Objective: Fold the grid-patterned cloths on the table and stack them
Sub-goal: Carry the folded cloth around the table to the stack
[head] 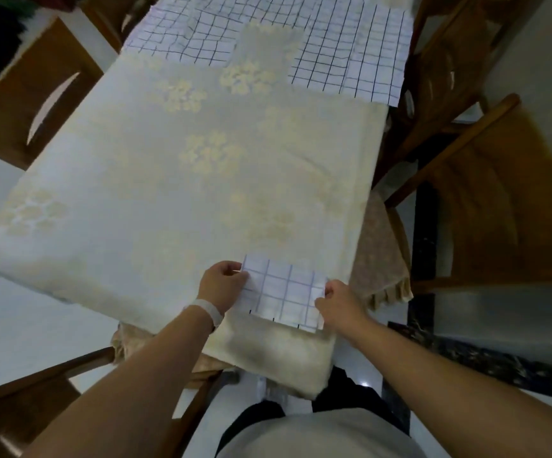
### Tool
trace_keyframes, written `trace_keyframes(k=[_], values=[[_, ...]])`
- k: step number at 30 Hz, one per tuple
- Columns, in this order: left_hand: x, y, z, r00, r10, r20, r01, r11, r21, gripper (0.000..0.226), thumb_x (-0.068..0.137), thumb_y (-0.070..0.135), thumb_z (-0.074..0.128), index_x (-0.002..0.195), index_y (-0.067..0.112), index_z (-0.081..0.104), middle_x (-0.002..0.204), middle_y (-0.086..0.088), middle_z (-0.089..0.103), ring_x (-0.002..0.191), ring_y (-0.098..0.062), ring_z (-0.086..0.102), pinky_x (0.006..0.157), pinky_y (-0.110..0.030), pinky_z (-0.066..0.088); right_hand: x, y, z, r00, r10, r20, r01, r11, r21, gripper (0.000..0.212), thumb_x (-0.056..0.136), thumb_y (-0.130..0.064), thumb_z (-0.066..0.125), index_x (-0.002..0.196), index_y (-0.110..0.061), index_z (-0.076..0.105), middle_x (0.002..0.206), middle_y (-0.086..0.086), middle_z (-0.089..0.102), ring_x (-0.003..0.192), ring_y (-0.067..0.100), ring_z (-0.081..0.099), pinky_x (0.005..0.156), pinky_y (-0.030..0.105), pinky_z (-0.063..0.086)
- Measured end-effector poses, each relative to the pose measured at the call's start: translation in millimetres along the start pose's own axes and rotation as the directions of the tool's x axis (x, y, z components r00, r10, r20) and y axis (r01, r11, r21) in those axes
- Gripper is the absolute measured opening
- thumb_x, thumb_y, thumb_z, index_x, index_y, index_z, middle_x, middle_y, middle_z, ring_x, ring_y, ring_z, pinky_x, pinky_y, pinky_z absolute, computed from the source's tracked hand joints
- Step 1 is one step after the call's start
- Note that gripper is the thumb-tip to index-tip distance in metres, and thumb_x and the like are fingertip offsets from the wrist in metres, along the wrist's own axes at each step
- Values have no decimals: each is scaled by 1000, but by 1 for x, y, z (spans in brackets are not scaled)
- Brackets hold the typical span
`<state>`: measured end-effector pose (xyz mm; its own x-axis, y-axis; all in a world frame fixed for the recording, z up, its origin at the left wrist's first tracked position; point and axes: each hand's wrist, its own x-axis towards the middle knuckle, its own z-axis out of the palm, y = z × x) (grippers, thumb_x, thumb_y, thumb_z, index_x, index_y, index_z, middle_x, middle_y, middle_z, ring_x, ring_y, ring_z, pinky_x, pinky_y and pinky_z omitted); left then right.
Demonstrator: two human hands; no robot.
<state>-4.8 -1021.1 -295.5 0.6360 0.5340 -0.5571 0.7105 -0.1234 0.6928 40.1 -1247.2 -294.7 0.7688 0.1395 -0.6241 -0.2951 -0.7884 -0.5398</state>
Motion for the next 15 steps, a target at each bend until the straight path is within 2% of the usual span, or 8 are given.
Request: trace_keyframes(k=[2, 5, 8, 10, 13, 15], values=[[4, 2, 4, 1000, 1, 0, -1, 999, 40, 11, 82, 14, 69, 92, 16, 66, 74, 3, 64, 70, -18, 60, 60, -23, 46, 6, 3, 1, 1000, 14, 16, -15, 1000, 14, 20, 85, -11, 59, 71, -18, 46, 67, -1, 49, 73, 21, 53, 58, 28, 36], [7, 1, 9, 1000, -6, 20, 4, 997, 78, 15, 83, 15, 67, 98, 16, 64, 77, 4, 64, 71, -19, 61, 62, -25, 46, 10, 7, 3, 999, 27, 41, -28, 999, 18, 4, 85, -12, 58, 83, -11, 55, 76, 4, 59, 79, 25, 60, 66, 31, 44], [7, -4, 12, 998, 29, 53, -39, 980, 196, 20, 85, 18, 66, 104, 19, 58, 83, 3, 64, 73, -19, 60, 65, -28, 46, 12, 9, 6, 998, 29, 61, -28, 1000, -7, 3, 85, -14, 57, 83, -13, 55, 78, 2, 60, 80, 24, 60, 65, 30, 45], [6, -8, 13, 995, 80, 62, -93, 967, 239, 33, 84, 23, 67, 114, 20, 54, 93, 0, 63, 78, -18, 60, 70, -30, 47, 12, 11, 5, 997, 44, 70, -43, 999, -13, 5, 85, -19, 58, 86, -15, 55, 82, 2, 61, 82, 24, 60, 69, 32, 49], [3, -15, 12, 966, 258, 34, -251, 892, 377, 52, 81, 27, 70, 128, 14, 51, 112, -5, 54, 98, -24, 57, 86, -35, 48, 7, 11, -2, 999, 38, 5, -36, 988, -149, 21, 88, -30, 57, 103, -18, 50, 95, 1, 56, 90, 25, 58, 70, 31, 43], [0, -19, 10, 884, 458, 97, -435, 728, 530, 57, 80, 30, 72, 130, 12, 52, 126, -12, 52, 112, -31, 53, 94, -40, 46, 2, 13, -6, 991, -127, -45, 103, 929, -357, 36, 89, -36, 56, 118, -18, 46, 111, 5, 50, 104, 27, 53, 75, 32, 42]])
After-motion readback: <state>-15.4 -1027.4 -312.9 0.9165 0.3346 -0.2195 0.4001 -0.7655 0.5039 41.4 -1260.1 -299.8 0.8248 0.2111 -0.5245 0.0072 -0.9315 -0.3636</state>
